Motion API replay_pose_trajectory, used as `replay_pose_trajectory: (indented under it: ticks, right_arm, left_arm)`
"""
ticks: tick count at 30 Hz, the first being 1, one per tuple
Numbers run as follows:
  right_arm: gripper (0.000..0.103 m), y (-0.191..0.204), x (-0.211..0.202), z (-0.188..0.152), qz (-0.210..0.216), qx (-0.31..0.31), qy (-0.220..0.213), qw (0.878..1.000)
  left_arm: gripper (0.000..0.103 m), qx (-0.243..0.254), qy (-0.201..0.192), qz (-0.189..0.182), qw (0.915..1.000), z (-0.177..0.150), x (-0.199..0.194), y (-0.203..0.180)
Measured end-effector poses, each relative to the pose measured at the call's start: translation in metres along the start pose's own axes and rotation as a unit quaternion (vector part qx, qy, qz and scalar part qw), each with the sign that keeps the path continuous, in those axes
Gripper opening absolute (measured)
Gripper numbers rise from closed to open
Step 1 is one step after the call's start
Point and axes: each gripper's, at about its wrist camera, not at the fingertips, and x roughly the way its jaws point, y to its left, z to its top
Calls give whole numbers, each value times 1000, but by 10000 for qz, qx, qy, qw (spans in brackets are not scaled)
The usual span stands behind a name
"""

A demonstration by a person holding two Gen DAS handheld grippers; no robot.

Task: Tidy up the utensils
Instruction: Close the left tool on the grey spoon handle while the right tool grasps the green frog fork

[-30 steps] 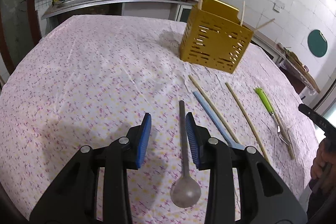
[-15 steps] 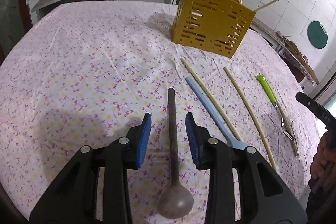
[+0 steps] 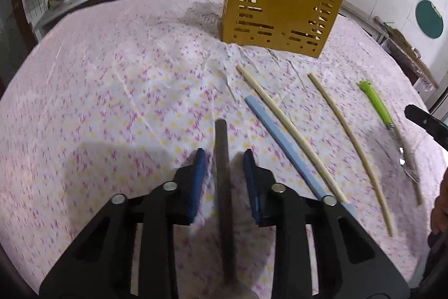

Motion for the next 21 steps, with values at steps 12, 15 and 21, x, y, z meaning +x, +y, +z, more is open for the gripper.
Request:
replay_pose_trajectory:
  ticks: [12,15,21]
  right_arm:
    - [21,1,19,12,-8,-1,97,10000]
    - [21,6,28,20,-2,-71,137,9999]
    - [21,18,51,34,-108,-266,310,9991]
  left_arm:
    - [11,-228,-117,-105,9996,17,12,18]
    - [11,-229,-146,-74,9996,21,14,17]
    - [10,-238,-119,-50,9996,28,20,17]
